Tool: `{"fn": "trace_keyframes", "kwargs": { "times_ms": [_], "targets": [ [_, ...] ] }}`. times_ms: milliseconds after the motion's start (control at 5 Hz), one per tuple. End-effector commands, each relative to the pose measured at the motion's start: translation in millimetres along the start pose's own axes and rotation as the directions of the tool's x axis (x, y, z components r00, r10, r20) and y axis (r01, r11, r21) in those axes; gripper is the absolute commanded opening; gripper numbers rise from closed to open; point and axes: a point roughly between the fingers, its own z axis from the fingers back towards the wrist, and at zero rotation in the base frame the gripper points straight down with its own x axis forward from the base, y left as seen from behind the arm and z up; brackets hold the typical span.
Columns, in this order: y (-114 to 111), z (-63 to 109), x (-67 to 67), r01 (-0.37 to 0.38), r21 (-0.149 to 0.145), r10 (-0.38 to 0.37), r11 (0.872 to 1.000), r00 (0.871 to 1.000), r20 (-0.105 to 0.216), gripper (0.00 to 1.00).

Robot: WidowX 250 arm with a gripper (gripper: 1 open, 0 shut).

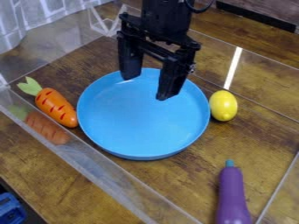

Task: Move the carrot to the left side

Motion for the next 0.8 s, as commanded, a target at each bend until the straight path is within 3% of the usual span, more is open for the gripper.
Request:
{"fn": "trace_keyframes", "kwargs": {
  "times_ms": [0,400,600],
  "targets": [
    [-5,24.6,6.2,0.078,0.017,-0.079,0.997,0.995,0.064,1.0],
    [-3,36.2,-9.2,0.106,0.035,-0.108,0.994,0.99,0.086,1.0],
    [-2,34.3,-13.8,0.085,0.032,-0.088,0.996,0.991,0.102,1.0]
  ]
}}
